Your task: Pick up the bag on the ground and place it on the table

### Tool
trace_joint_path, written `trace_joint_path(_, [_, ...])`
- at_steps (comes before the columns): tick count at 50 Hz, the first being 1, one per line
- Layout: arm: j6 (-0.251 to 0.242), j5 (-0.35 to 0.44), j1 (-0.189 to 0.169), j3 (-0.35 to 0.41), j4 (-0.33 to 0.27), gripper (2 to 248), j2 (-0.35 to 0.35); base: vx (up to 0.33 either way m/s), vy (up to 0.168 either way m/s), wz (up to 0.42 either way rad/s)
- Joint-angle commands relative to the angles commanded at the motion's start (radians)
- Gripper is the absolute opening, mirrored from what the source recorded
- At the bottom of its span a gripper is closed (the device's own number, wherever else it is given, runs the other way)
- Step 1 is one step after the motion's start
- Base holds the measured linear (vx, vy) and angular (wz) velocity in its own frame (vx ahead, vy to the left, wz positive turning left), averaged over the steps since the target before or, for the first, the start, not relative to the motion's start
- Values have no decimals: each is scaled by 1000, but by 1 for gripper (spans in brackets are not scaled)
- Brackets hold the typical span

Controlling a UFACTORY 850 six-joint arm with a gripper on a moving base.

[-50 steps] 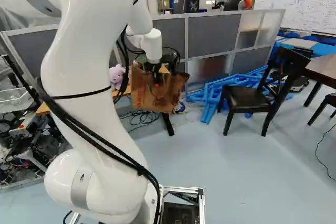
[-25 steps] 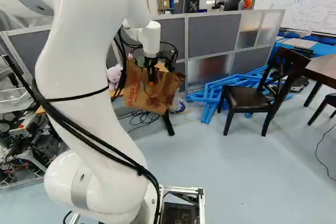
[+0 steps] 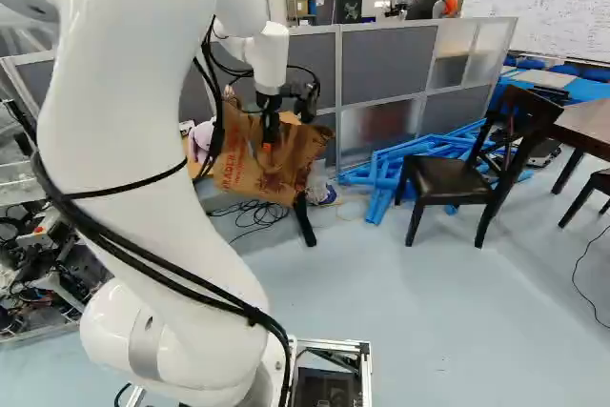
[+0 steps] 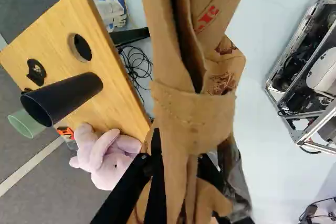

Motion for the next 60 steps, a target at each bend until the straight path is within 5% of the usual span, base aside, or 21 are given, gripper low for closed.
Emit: trace_joint_path(60, [0, 0, 0, 4, 0, 21, 116, 0, 0, 0])
